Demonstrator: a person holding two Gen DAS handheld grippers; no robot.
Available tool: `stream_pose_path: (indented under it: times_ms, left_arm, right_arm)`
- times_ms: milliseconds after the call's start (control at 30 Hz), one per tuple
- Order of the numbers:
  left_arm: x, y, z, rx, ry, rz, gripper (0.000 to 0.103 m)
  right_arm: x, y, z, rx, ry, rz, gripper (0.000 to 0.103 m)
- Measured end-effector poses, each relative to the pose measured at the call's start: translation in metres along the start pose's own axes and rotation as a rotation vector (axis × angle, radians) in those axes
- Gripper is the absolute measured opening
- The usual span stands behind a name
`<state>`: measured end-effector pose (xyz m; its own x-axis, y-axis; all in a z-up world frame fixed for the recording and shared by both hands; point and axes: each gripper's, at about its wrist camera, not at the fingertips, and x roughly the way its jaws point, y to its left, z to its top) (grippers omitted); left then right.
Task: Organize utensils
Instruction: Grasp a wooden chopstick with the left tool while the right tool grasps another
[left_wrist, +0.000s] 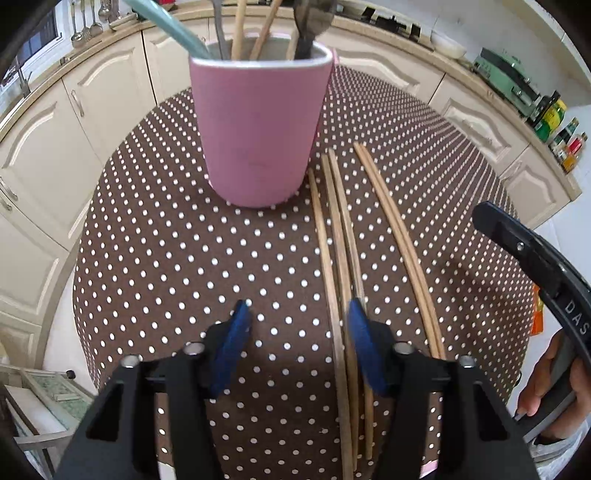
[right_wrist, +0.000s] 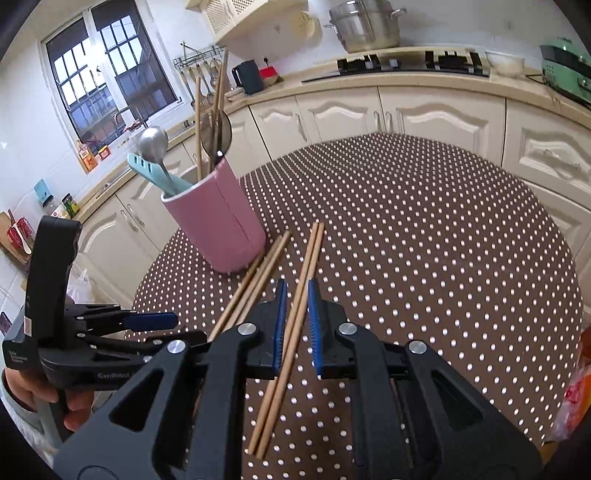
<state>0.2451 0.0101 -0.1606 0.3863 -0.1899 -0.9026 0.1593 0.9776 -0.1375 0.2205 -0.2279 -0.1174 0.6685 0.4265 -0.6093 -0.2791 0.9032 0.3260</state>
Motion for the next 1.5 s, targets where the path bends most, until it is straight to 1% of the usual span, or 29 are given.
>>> stream_pose_path:
  times_ms: [100,233,300,400,533,567,600,733,900,1033,1233,1500]
  left_arm:
    - [0.008,-0.004,-0.003,-0.008,0.023,-0.004,0.044]
    - [0.012,-0.009,-0.005,-0.007,0.022,-0.001,0.043]
    - [0.014,-0.010,-0.006,-0.012,0.022,-0.015,0.036]
    - [0.012,-0.007,-0.003,-0.021,0.024,-0.039,0.029]
    - [0.016,-0.006,0.001,-0.045,0.018,-0.045,0.024]
    - [0.017,-0.005,0.001,-0.052,0.017,-0.032,0.017]
    - [0.017,-0.001,0.006,-0.055,0.017,-0.024,0.012]
    - [0.019,0.005,0.009,-0.078,0.014,-0.043,0.011]
    - [0.021,0.006,0.011,-0.082,0.004,-0.040,0.011]
    - [0.021,0.005,0.010,-0.083,0.005,-0.051,0.011]
    - [0.021,0.012,0.012,-0.085,0.002,-0.066,0.011]
    - [0.021,0.012,0.013,-0.080,0.002,-0.069,0.011]
  right_arm:
    - [0.000,-0.003,-0.004,0.004,0.012,0.003,0.013]
    - [0.003,-0.005,-0.005,0.013,0.033,0.007,0.013]
    - [0.005,-0.007,-0.006,0.018,0.053,0.010,0.013]
    - [0.013,-0.007,-0.005,0.026,0.093,0.016,0.013]
    - [0.023,-0.008,-0.003,0.025,0.141,0.008,0.013]
    - [0.026,-0.007,-0.001,0.020,0.155,-0.003,0.013]
    - [0.029,-0.006,0.000,0.017,0.165,-0.003,0.013]
    - [0.041,-0.006,0.005,0.030,0.206,0.003,0.013]
    - [0.062,0.000,0.010,0.029,0.260,-0.003,0.013]
    - [0.072,0.002,0.011,0.016,0.292,-0.041,0.013]
    - [0.082,0.006,0.021,-0.002,0.311,-0.085,0.013]
    - [0.112,0.013,0.047,-0.031,0.367,-0.141,0.013]
